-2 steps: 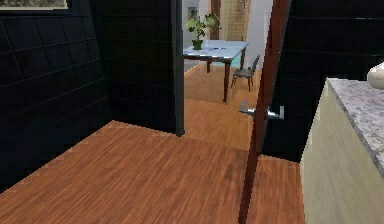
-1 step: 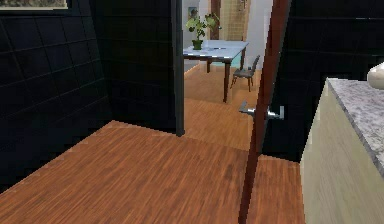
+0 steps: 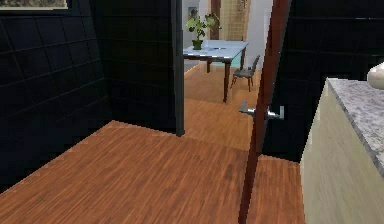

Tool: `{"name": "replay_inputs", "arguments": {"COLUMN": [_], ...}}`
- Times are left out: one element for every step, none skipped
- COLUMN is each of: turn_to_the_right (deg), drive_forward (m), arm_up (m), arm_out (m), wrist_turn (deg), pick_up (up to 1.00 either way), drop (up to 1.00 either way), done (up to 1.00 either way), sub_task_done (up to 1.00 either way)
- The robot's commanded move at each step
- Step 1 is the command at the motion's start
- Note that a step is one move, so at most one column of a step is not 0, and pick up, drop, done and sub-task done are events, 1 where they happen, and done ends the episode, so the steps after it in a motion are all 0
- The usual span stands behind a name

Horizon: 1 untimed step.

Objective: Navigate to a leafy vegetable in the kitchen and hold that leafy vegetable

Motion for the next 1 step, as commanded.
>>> {"name": "replay_inputs", "arguments": {"turn_to_the_right": [0.0], "drive_forward": [0.0], "arm_up": [0.0], "arm_out": [0.0], "wrist_turn": [0.0], "pick_up": [0.0], "drop": [0.0], "done": [1.0], "sub_task_done": [0.0]}}
